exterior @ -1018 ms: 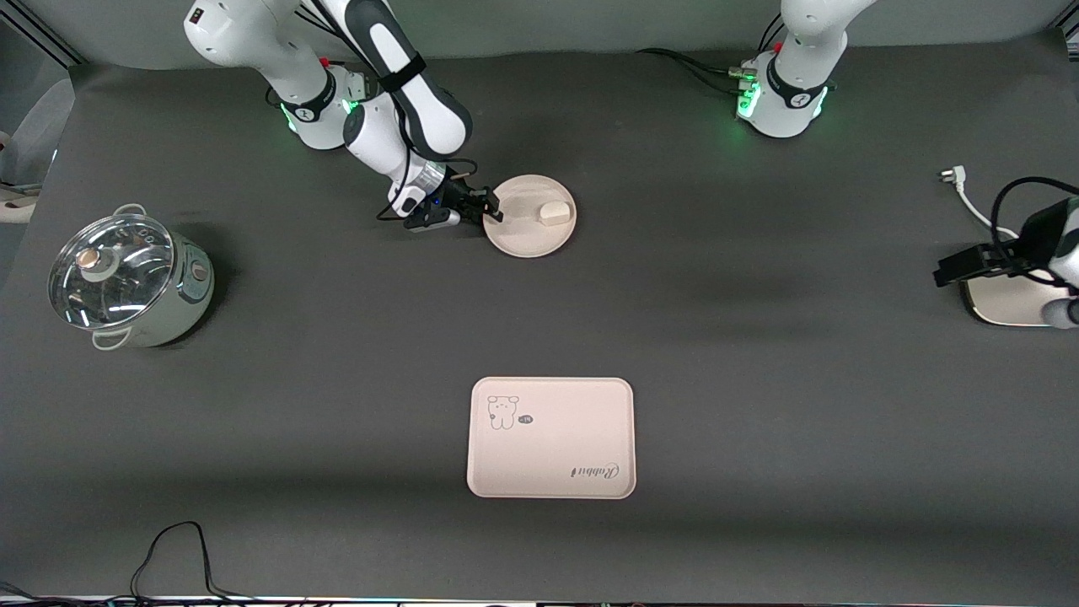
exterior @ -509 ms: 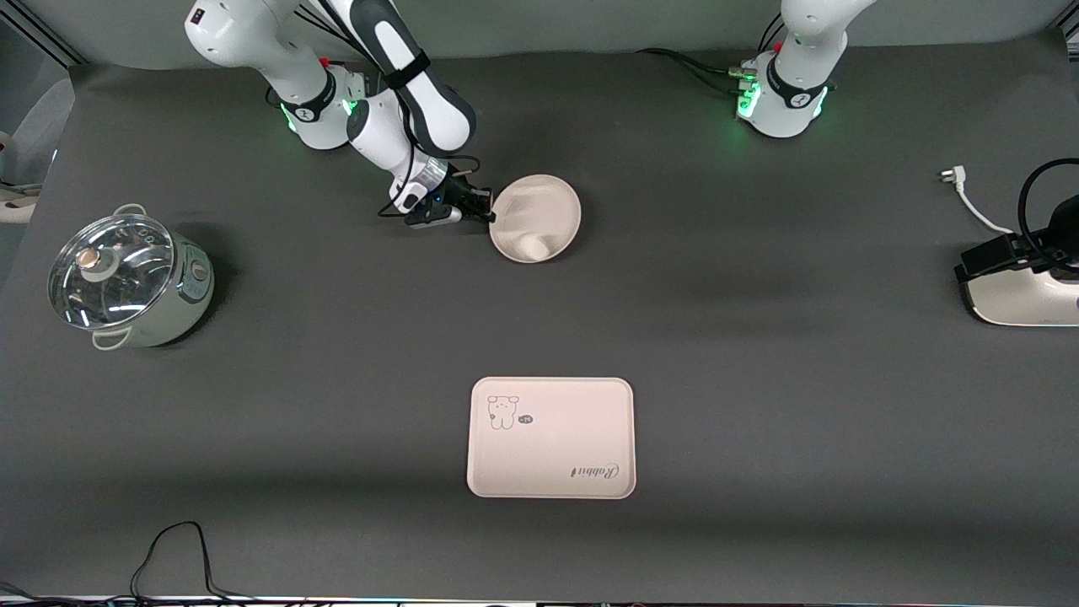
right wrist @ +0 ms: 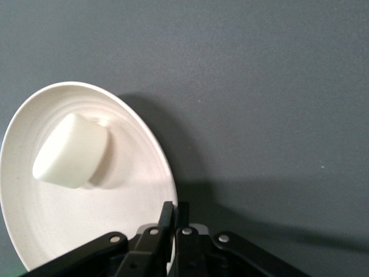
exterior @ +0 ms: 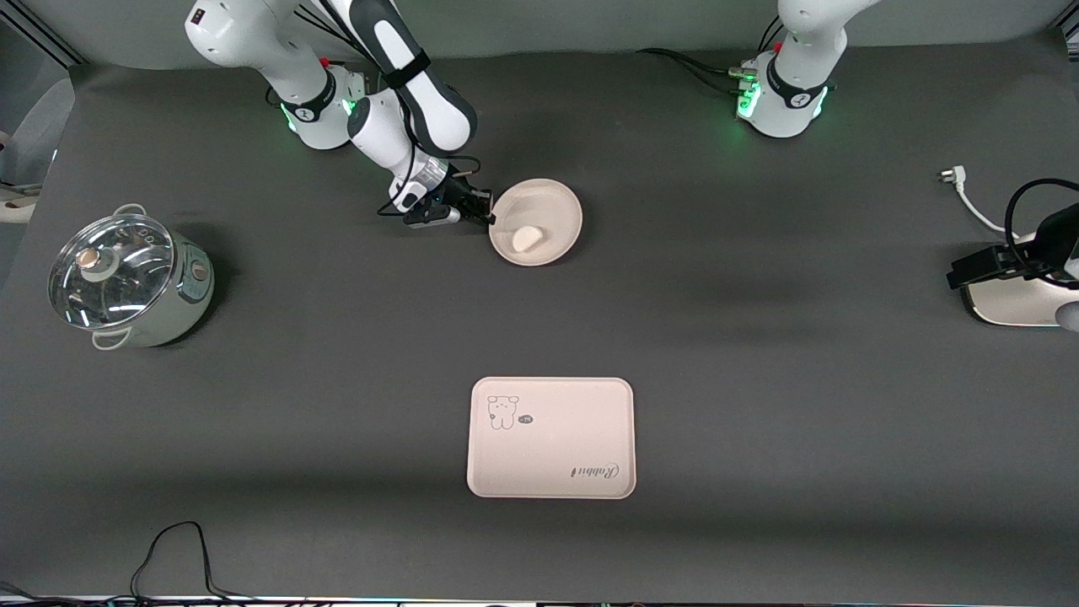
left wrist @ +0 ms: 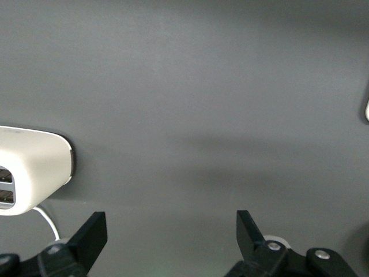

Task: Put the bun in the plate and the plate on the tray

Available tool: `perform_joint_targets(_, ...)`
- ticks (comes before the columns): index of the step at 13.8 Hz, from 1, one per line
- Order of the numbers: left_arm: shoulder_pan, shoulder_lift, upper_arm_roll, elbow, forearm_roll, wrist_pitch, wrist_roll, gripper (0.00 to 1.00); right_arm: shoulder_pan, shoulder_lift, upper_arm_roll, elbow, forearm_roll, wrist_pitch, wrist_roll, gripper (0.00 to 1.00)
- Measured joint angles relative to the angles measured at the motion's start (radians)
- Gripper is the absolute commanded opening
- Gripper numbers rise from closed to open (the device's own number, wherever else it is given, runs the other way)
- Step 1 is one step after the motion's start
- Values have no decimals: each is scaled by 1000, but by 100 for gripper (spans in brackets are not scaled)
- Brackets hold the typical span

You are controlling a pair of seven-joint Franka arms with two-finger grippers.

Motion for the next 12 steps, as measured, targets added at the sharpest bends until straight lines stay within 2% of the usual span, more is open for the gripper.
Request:
perform_joint_targets(1, -77, 0, 72, 0, 0, 2, 0, 100, -1, 0, -3, 4, -5, 4, 0, 0)
perform_joint_targets(2, -127, 0, 115, 0, 0, 3, 0, 100, -9, 0, -6, 9, -24, 10, -1, 0)
perform_joint_targets(5, -238, 0, 212, 0, -4, 6, 0, 100, -87, 0, -10, 32, -134, 11, -1, 0)
perform_joint_targets(10, -267, 0, 241, 0, -5, 7, 15, 100, -183, 29, -11, 116, -262, 5, 21, 0)
perform_joint_targets(12, -270, 0, 242, -1, -6, 10, 34, 100, -192, 66, -11, 172, -360, -6, 111, 0)
